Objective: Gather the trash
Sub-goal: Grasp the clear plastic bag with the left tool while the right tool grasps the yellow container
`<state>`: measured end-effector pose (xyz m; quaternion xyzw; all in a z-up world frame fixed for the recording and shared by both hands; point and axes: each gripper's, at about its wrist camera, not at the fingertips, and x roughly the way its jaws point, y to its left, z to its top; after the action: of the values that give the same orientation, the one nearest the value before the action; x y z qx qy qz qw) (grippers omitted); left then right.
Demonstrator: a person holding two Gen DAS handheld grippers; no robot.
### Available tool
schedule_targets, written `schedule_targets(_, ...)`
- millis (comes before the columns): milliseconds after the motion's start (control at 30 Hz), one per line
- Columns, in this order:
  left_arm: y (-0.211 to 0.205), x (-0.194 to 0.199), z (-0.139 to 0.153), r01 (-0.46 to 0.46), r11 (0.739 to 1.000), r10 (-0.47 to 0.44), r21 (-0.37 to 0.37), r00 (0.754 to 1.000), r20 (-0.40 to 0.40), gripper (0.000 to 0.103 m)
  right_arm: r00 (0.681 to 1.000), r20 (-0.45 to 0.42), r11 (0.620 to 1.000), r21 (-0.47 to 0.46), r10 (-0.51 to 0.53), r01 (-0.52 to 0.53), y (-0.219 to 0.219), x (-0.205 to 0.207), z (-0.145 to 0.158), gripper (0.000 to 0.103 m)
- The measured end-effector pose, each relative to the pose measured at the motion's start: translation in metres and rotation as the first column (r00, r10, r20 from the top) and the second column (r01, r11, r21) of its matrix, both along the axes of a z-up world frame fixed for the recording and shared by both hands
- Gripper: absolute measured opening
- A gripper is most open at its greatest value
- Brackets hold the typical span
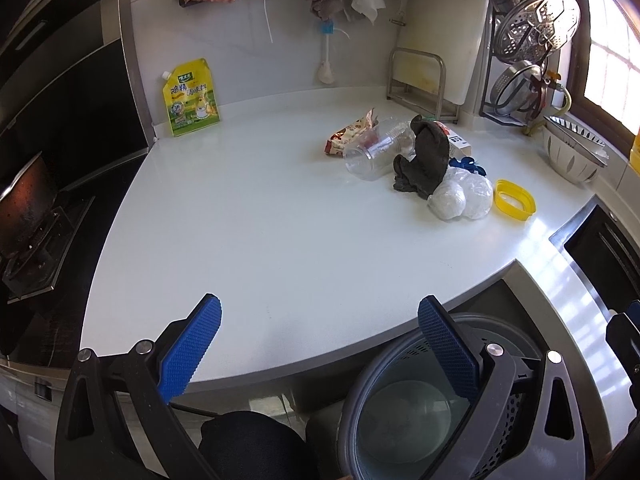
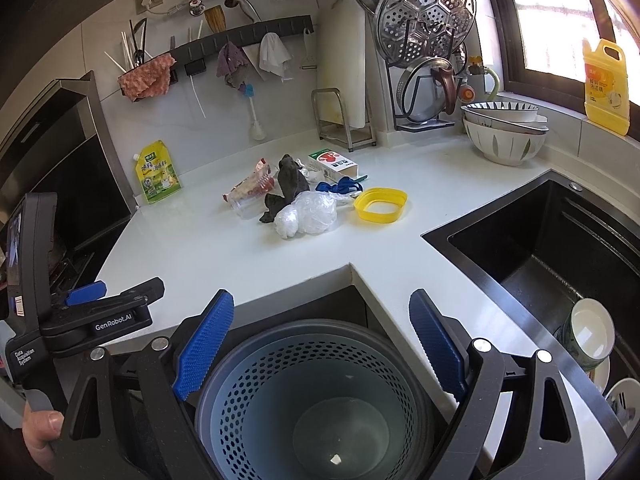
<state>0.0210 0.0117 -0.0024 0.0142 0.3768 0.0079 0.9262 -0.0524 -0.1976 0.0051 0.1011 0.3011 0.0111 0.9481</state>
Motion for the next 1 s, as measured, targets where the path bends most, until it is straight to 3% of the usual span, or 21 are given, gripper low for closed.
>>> schedule_targets(533,-0.014,0.100,-0.002,0.005,0.999,-0.006,-0.039,0.999,-0.034,0.097,0.994,-0.110,1.000,0.020,-0.022,0.024,-0.059,0.112,-0.016,0.085)
schedule_targets(1000,-0.054,0.136,-0.018,0.047,0.998,-0.049,-0.040,0.997,-0.051,0.097,0.977,-0.215,1.000,-0.012,-0.013,0.010,-0.072,0.203,-0.043,0.085)
